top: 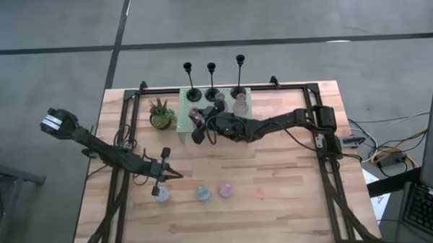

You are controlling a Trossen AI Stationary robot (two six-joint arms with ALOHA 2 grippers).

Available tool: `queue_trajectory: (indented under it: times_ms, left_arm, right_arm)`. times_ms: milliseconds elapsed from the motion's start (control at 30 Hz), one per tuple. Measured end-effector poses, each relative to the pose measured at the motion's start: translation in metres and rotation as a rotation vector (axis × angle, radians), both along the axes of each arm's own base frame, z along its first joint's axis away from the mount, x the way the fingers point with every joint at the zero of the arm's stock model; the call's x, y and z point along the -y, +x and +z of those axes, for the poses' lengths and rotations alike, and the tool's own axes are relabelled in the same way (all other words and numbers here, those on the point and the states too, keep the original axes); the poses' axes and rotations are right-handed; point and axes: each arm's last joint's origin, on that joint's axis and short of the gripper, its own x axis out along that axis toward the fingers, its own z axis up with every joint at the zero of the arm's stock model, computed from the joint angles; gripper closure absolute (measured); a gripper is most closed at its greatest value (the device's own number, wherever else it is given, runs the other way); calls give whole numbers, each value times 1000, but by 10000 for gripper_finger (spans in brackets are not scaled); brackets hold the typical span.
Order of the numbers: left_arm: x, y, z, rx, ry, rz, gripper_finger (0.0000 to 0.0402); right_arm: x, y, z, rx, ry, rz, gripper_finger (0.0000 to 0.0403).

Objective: Pick & Place candle stick holders
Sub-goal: Put the transparent pink candle holder on the shelf aligned with the black candle holder

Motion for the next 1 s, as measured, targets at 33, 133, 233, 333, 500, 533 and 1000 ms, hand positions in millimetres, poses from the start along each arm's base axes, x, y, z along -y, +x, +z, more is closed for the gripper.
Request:
queue_trajectory:
  times_ms: [33, 133, 233, 333, 500, 533, 1000]
  left_arm:
    - [0, 0, 0, 0, 0, 0, 385]
    - [0, 0, 0, 0, 0, 0, 383]
    - [0, 0, 0, 0, 0, 0, 384]
    - [0, 0, 0, 0, 0, 0, 385]
    - [0, 0, 0, 0, 0, 0, 383]
    - [0, 0, 0, 0, 0, 0, 383]
    - [0, 0, 0, 0, 0, 0, 384]
  right_arm:
    - [1, -1, -1, -1, 2, -2, 261]
    - [1, -2, -3, 4, 13, -9, 261]
    - [1, -2, -4, 1, 12, -8, 261]
    - [1, -2, -5, 0, 14, -8, 261]
    - [1, -3, -6, -4, 14, -7, 261]
    - [1, -3, -6, -4, 15, -7, 261]
    - [1, -4, -14, -40, 45, -8, 212]
